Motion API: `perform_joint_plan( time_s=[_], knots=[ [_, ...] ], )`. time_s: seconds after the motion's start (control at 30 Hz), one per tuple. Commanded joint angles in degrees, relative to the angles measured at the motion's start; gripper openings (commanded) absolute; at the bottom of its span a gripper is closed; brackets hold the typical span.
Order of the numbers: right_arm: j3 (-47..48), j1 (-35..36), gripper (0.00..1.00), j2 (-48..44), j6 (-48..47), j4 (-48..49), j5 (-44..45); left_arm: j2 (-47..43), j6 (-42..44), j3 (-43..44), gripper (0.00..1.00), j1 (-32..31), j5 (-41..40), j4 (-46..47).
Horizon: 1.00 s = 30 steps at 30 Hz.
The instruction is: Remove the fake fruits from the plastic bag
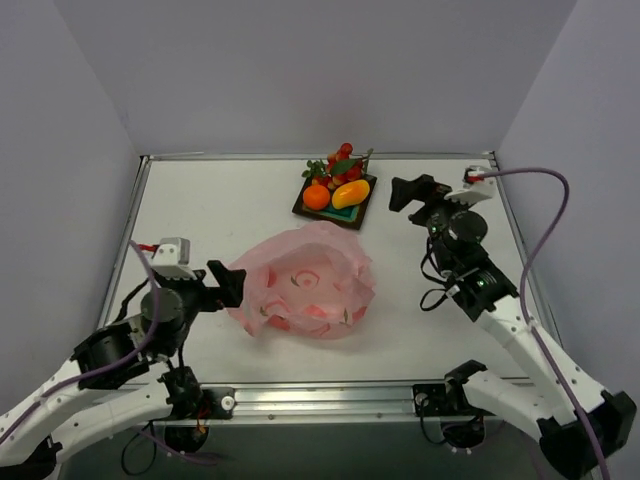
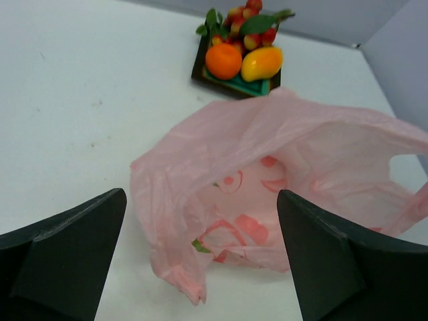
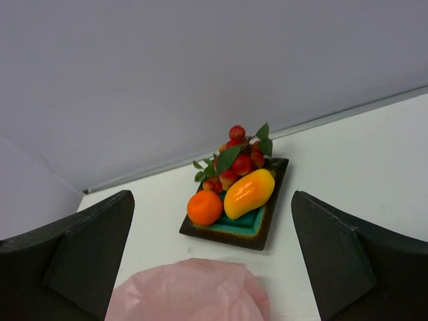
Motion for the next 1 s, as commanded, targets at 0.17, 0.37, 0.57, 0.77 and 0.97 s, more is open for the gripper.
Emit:
perform_joint_plan(
  time_s=[0.17, 0.37, 0.57, 0.77, 0.97],
  knots=[
    [-3.51, -0.9, 1.0, -16.55, -1.9, -13.4, 10.18, -5.48, 8.65, 9.01, 0.94, 0.24, -3.35, -6.96],
    [-5.09, -0.9, 1.0, -22.53, -1.72, -17.63, 11.06, -7.23, 11.46, 13.25, 0.94, 0.24, -7.13, -10.05],
    [-6.58, -0.81, 1.0, -24.04, -0.58, -17.89, 11.15, -8.03, 12.17, 10.62, 0.94, 0.24, -8.1, -9.17],
    [-6.67, -0.9, 1.0, -22.37, -0.84, -17.8, 11.06, -7.59, 12.78, 10.44, 0.94, 0.24, -9.25, -8.47],
    [-4.74, -0.9, 1.0, -22.02, -1.02, -17.72, 10.62, -6.8, 14.8, 9.99, 0.94, 0.24, -7.66, -5.66]
  ],
)
